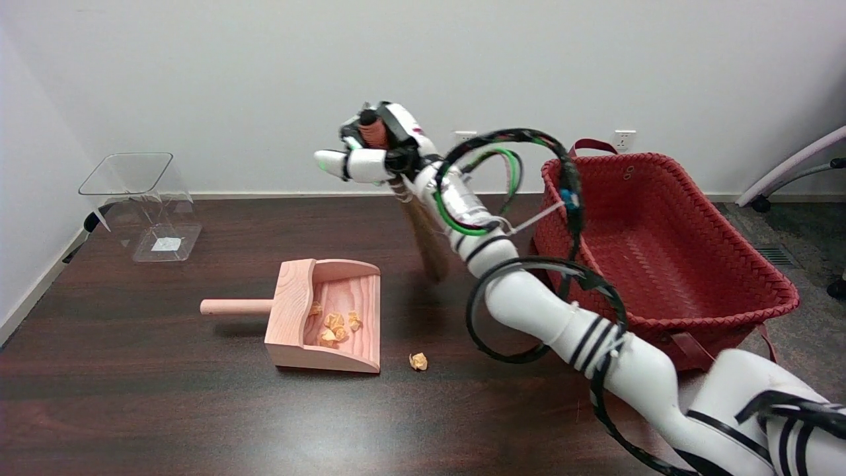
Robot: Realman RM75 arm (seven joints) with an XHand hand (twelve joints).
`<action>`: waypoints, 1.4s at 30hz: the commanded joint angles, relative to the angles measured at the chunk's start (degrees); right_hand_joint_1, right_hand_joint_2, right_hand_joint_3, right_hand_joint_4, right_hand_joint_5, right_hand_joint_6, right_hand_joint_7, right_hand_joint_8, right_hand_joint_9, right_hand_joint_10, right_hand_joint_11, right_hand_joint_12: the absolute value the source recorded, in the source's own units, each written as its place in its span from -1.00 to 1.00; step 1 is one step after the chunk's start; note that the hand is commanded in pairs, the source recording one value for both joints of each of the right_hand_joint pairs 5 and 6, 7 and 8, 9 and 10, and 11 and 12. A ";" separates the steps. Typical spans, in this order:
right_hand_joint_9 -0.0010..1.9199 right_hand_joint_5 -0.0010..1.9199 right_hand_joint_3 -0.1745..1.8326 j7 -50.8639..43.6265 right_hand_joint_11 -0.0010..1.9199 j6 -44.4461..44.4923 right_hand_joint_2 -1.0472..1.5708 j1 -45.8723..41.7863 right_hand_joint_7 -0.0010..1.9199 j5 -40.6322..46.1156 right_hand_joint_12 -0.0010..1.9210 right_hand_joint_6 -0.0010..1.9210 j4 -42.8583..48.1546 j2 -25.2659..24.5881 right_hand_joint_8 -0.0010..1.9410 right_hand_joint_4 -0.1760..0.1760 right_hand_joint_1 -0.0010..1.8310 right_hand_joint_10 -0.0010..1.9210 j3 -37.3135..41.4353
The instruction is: Sweep the paper balls into the dustpan.
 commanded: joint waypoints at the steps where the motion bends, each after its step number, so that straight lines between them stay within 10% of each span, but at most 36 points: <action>1: 1.00 1.00 -0.51 -5.45 1.00 4.67 0.80 -18.80 1.00 4.86 1.00 1.00 -8.79 8.04 0.98 0.00 0.27 1.00 15.99; 22: 1.00 1.00 -0.53 -8.91 1.00 29.23 0.80 -45.36 1.00 17.31 1.00 1.00 -26.09 10.35 0.98 0.00 0.30 1.00 12.81; 42: 1.00 1.00 -0.50 -21.76 1.00 35.27 0.80 -35.38 1.00 20.54 1.00 1.00 -31.37 6.80 0.98 0.00 0.30 1.00 -2.54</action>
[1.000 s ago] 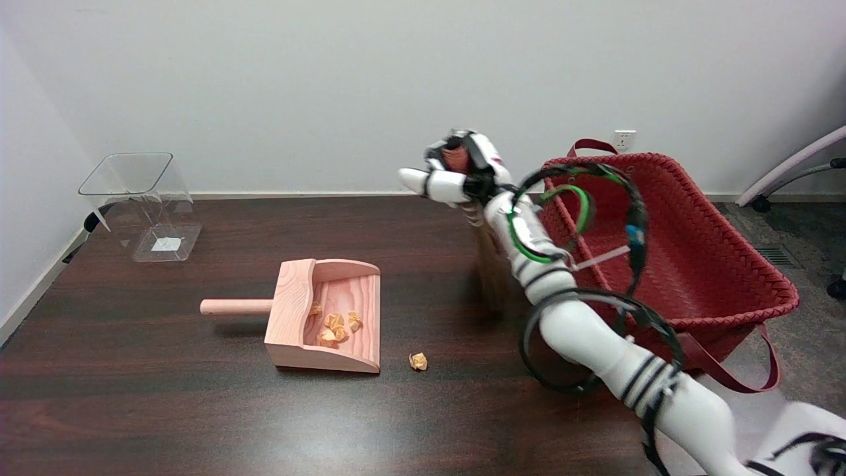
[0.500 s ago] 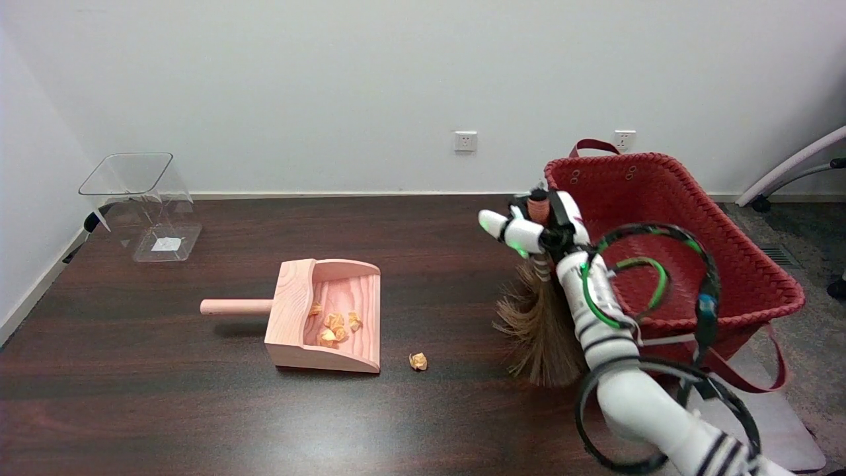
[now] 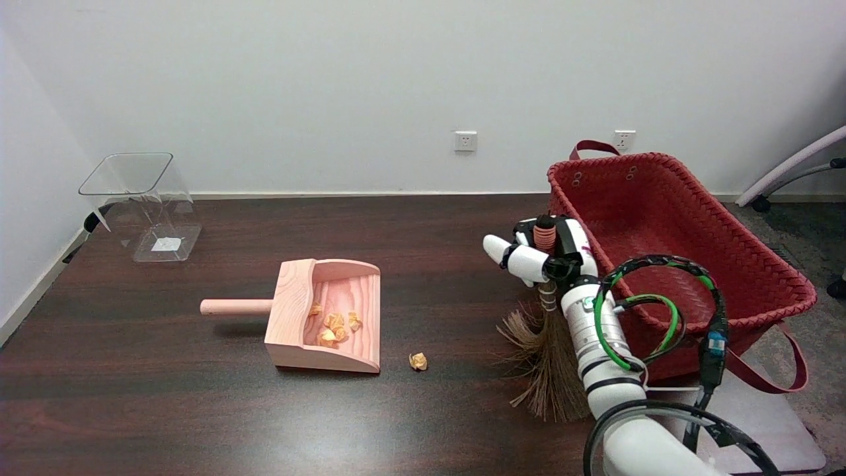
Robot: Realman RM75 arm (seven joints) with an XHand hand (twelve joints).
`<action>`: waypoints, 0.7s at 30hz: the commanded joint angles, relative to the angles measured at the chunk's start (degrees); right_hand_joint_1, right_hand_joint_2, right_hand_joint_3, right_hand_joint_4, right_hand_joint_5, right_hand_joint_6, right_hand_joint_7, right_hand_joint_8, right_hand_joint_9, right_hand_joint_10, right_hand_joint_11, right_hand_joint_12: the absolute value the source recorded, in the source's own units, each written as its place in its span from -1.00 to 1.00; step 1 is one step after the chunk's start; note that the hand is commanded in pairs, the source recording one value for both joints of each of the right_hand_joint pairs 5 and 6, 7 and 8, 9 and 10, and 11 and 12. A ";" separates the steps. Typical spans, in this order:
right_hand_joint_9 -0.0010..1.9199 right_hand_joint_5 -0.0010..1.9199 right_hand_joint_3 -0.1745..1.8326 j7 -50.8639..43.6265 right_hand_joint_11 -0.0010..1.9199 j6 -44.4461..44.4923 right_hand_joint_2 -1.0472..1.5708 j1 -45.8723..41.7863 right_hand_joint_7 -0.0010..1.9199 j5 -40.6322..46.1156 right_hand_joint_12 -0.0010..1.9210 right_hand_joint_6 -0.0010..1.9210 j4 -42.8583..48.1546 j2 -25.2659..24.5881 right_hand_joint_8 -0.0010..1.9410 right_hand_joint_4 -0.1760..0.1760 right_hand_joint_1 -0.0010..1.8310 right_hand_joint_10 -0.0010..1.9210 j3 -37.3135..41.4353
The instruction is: Sweep the paper balls into the dustpan.
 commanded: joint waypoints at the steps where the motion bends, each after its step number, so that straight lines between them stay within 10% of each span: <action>1: 1.00 1.00 -0.51 -9.05 1.00 5.12 0.81 3.32 1.00 3.22 1.00 1.00 -5.96 -4.12 0.98 0.00 0.29 1.00 -9.71; 21: 1.00 1.00 -0.54 -13.93 1.00 16.86 0.82 3.68 1.00 1.76 1.00 1.00 -4.32 -13.61 0.98 0.00 0.28 1.00 -20.34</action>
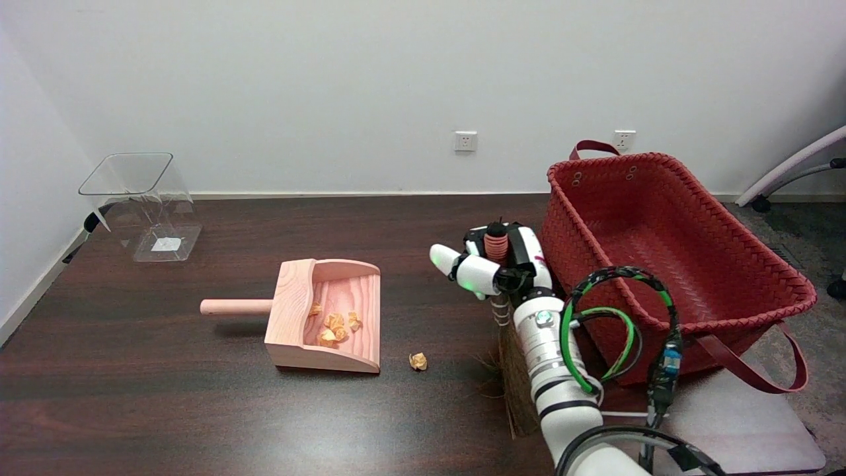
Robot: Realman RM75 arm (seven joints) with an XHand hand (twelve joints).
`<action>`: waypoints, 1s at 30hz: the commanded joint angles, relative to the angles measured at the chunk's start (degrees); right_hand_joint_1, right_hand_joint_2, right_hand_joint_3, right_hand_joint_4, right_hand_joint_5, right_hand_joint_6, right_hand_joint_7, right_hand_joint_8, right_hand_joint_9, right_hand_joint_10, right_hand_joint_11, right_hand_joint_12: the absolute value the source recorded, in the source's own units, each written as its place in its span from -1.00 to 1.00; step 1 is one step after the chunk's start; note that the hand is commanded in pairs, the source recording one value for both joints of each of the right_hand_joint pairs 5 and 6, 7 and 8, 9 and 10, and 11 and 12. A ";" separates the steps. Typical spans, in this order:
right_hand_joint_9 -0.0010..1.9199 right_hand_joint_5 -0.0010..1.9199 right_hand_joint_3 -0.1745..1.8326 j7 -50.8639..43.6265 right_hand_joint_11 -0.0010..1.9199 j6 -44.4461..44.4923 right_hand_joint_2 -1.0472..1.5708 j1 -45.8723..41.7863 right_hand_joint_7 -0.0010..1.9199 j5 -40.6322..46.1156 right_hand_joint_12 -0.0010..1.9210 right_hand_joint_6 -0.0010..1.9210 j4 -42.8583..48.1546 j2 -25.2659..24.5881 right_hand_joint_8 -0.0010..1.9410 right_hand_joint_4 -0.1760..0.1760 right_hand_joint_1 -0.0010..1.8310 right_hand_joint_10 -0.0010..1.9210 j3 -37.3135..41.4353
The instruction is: Sweep the paper balls into the dustpan.
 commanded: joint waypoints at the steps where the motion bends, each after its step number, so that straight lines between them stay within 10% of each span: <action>1: 1.00 1.00 -0.53 -4.77 1.00 10.05 0.82 0.87 1.00 -0.70 1.00 1.00 1.65 -8.20 0.98 0.00 0.28 1.00 -9.07; 30: 1.00 1.00 -0.46 4.06 1.00 10.92 0.80 17.58 1.00 3.25 1.00 1.00 15.04 -13.61 0.98 0.00 0.22 1.00 -14.33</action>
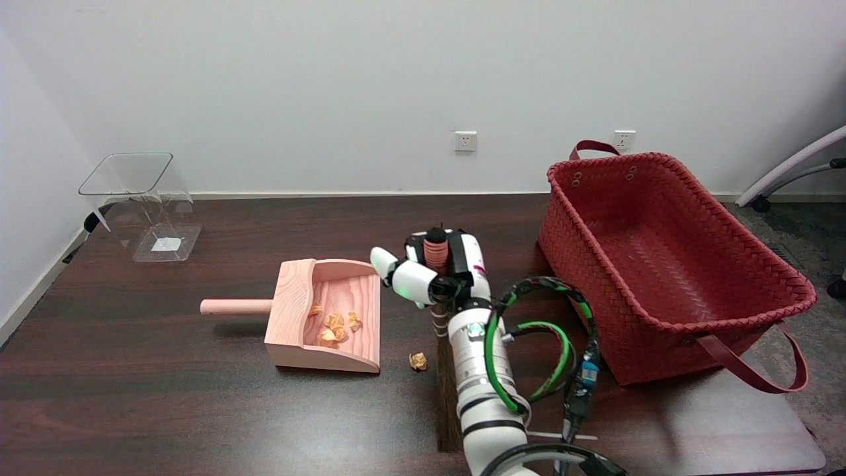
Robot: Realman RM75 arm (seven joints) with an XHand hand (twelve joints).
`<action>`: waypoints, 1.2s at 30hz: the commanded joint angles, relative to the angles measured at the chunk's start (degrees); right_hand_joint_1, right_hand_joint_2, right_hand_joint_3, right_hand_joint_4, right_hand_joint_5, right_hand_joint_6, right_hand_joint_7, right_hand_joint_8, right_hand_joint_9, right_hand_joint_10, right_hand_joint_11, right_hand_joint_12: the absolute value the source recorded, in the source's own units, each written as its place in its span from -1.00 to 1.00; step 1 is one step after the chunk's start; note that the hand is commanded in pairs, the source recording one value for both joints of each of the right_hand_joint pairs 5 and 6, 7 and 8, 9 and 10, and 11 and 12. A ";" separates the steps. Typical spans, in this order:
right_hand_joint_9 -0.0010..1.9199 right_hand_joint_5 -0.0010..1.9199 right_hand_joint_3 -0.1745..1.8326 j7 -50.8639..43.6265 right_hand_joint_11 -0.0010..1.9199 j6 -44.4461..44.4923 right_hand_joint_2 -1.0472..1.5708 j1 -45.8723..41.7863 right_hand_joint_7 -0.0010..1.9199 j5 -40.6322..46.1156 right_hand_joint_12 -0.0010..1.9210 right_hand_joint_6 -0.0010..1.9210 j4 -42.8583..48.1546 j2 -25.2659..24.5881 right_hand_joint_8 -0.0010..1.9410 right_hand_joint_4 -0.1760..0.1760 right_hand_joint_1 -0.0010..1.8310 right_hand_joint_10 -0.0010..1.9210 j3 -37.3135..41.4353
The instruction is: Sweep the paper balls into the dustpan.
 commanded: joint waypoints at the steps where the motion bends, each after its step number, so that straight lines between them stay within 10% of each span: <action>1: 1.00 1.00 -0.45 6.16 1.00 0.87 0.80 9.98 1.00 4.58 1.00 1.00 7.44 -1.64 0.98 0.00 0.22 1.00 -2.53; 36: 1.00 1.00 -0.41 13.57 1.00 -9.73 0.75 22.26 1.00 17.87 1.00 1.00 17.78 -3.87 0.98 0.00 0.24 1.00 -2.61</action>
